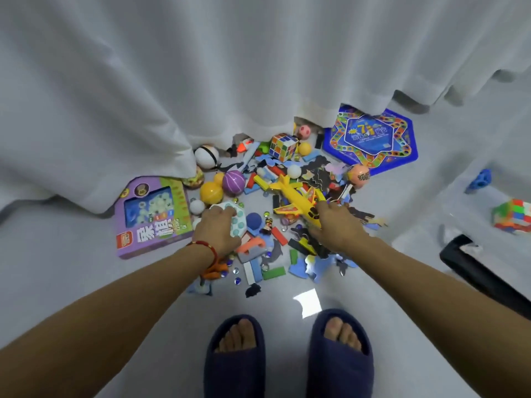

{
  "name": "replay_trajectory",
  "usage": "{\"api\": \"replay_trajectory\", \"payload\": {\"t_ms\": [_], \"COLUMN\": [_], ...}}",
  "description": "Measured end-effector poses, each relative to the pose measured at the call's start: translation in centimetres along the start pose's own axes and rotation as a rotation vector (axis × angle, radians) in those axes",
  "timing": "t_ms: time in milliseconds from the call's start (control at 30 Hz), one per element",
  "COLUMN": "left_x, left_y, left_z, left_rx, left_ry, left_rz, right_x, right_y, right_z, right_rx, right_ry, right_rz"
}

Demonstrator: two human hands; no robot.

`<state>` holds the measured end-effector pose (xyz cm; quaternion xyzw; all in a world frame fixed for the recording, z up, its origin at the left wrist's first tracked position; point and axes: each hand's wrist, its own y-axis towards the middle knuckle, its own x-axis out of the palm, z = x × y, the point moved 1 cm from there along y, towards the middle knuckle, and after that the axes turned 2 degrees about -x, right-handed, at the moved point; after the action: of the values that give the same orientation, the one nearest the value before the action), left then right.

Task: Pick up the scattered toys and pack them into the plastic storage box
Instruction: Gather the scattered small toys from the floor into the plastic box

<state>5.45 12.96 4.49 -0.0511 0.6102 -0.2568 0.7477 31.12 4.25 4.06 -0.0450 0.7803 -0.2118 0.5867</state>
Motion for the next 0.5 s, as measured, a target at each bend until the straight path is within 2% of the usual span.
{"api": "replay_trajectory", "payload": {"t_ms": [133,233,367,500], "left_x": [1.3,1.5,0.5,-2.5], "left_y": [1.2,1.8,1.5,-0.1], "left_z": [-0.8,0.1,2.3,6.5], "left_rx": [0.051,0.089,0.142,0.251], "left_ry": [-0.040,-0.117,-0.190,-0.315], "left_rz": [0.063,0.095,0.118,0.171], "right_x": [2.7,3.1,1.8,-2.0], "right_y": [2.8,3.4,1.8,-2.3], "right_z": [-0.2,-0.4,-0.4,0.4], "right_rx": [0.083,0.089,0.036,-0.023], "right_ry": [-0.050,-0.060,0.181,0.284], "right_rz": [0.062,0.187,0.346,0.520]}}
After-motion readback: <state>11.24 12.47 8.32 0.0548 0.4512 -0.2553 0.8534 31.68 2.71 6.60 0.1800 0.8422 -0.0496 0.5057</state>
